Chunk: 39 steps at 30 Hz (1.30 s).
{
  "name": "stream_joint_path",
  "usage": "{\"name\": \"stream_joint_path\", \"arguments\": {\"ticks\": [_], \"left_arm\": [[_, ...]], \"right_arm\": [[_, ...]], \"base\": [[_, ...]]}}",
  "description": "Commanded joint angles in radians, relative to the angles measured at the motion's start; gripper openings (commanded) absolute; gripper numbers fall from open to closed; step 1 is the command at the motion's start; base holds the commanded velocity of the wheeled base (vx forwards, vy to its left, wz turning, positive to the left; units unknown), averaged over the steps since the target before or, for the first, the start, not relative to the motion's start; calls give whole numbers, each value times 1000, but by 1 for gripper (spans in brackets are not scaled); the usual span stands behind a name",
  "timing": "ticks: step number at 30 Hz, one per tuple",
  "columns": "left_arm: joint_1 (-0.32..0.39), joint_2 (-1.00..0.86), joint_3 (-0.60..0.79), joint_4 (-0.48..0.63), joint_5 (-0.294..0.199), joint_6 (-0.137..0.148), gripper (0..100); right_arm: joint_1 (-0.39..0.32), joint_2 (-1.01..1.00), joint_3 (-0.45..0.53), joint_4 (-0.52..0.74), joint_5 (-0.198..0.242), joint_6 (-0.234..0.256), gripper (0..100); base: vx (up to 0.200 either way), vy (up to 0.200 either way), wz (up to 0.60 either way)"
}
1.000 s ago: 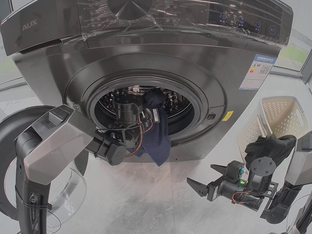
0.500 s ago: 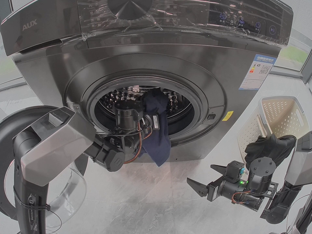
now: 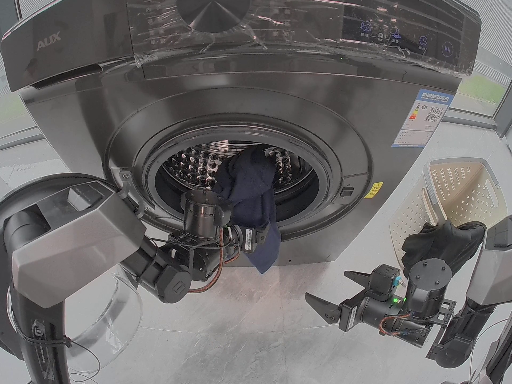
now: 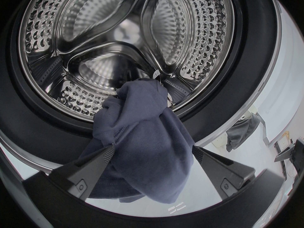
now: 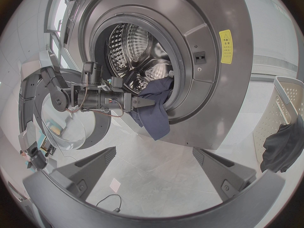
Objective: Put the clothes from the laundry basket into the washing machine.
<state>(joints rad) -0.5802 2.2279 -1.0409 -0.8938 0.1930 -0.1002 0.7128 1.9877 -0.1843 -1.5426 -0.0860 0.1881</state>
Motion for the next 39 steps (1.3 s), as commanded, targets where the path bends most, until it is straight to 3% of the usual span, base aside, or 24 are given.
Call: {"name": "stream_joint_path", "arguments": {"ticks": [1,6,7,21,26,29,39], "left_arm": [[19,64,-38,-34,-3,8,100],[30,102,-93,-51,-12,8,100],[34,111,-107,-53,-10,8,0],[42,118,-235,-62,-9,-15,0],[54,121,-363,-60,10,-81,0],[54,127,-403,-60,36,-102,0],[49,150,-398,-105,46,-101,0]], "right_arm": [[1,2,-1,-1,0,-1,100],[1,2,0,-1,0,1,100],[1,2,0,-1,0,1,100],[1,2,0,-1,0,1,100],[2,3,0,-1,0,1,100],[2,3,2,-1,0,1,100],[1,3,2,-1,0,1,100]], "base": [[0,0,0],[0,0,0],[0,0,0],[0,0,0],[0,0,0],[0,0,0],[0,0,0]]}}
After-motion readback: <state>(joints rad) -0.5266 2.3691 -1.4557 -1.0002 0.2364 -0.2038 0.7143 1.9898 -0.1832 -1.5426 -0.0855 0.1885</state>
